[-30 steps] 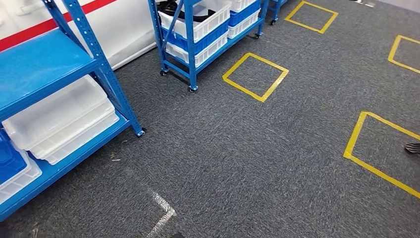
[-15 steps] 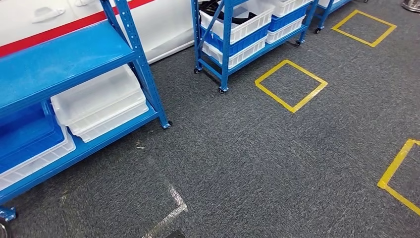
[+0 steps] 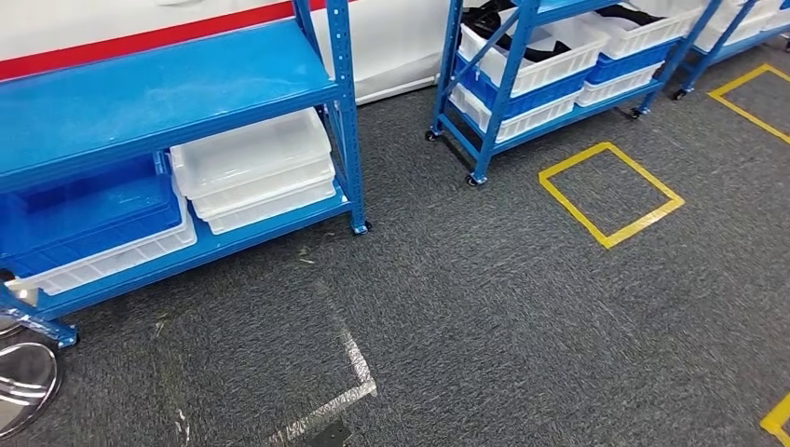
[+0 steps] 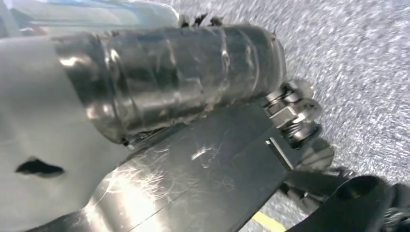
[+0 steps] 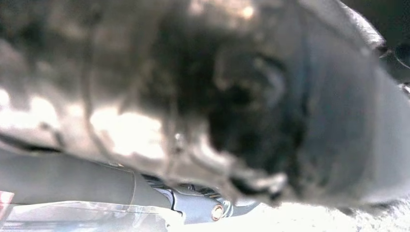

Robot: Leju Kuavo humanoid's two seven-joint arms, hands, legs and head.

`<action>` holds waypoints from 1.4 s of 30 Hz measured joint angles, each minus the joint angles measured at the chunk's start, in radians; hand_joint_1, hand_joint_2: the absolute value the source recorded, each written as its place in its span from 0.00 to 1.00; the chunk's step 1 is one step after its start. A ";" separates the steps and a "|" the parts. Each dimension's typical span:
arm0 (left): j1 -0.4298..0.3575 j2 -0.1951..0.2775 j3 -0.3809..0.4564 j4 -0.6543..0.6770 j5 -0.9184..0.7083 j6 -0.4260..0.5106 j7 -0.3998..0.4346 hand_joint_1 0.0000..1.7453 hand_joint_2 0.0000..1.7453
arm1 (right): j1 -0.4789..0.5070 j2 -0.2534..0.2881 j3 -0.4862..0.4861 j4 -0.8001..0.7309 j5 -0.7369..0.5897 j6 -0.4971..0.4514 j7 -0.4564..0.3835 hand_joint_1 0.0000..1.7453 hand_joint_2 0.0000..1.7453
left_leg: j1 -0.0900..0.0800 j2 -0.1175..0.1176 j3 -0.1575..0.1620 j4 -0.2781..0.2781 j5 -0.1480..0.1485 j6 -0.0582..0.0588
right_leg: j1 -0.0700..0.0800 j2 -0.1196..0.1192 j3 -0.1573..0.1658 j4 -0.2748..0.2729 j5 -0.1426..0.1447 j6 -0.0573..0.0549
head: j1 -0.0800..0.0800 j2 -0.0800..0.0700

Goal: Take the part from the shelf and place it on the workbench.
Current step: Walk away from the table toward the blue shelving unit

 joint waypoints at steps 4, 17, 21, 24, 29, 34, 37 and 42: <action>0.000 -0.006 0.000 0.000 -0.021 -0.002 0.022 0.00 0.00 | 0.001 -0.017 0.000 0.001 -0.009 -0.004 -0.009 0.00 0.00 | 0.000 -0.056 -0.001 0.006 -0.001 -0.007 | -0.002 0.074 0.081 -0.232 0.130 -0.013 | 0.001 0.000; -0.004 -0.008 0.000 0.000 -0.040 0.007 0.040 0.00 0.00 | 0.003 -0.029 0.000 0.002 -0.017 -0.019 -0.033 0.00 0.00 | 0.019 0.071 -0.062 0.121 -0.028 -0.064 | -0.002 -0.068 0.135 -0.288 0.124 -0.031 | -0.010 0.000; -0.004 -0.008 0.000 0.000 -0.040 0.009 0.040 0.00 0.00 | 0.000 -0.028 0.000 0.002 -0.017 -0.031 -0.035 0.00 0.00 | 0.005 0.106 0.001 0.000 -0.002 -0.040 | 0.006 -0.105 0.147 -0.285 0.110 -0.011 | -0.008 0.000; -0.001 -0.008 0.000 0.000 -0.040 0.012 0.037 0.00 0.00 | -0.005 -0.020 0.000 0.001 -0.017 -0.048 -0.026 0.00 0.00 | 0.009 0.074 0.006 -0.012 0.004 -0.020 | 0.001 -0.079 0.141 -0.259 0.086 0.005 | -0.005 0.000; -0.008 -0.008 0.000 0.000 -0.039 0.014 0.036 0.00 0.00 | 0.000 -0.016 0.000 0.001 -0.020 -0.021 -0.006 0.00 0.00 | 0.012 0.016 0.009 -0.015 0.006 -0.006 | -0.005 -0.003 0.006 0.002 -0.010 0.014 | 0.003 0.000; -0.006 -0.008 0.000 0.000 -0.026 0.024 0.040 0.00 0.00 | 0.002 -0.012 0.001 0.001 -0.019 -0.032 0.007 0.00 0.00 | 0.014 -0.052 0.001 0.005 -0.001 -0.023 | -0.019 0.069 0.088 -0.233 0.126 0.013 | 0.004 0.000; 0.000 -0.006 0.000 0.000 -0.023 0.026 0.052 0.00 0.00 | 0.002 -0.006 0.004 0.001 -0.017 -0.036 0.014 0.00 0.00 | 0.018 -0.085 -0.012 0.005 0.004 -0.044 | -0.016 0.073 0.101 -0.259 0.126 0.002 | 0.006 0.000; 0.004 0.000 0.000 0.000 -0.028 0.018 0.119 0.00 0.00 | 0.001 0.004 0.013 0.001 -0.002 -0.026 0.019 0.00 0.00 | 0.015 0.023 -0.097 0.180 -0.093 -0.064 | -0.013 0.002 0.112 -0.272 0.131 -0.025 | -0.006 0.000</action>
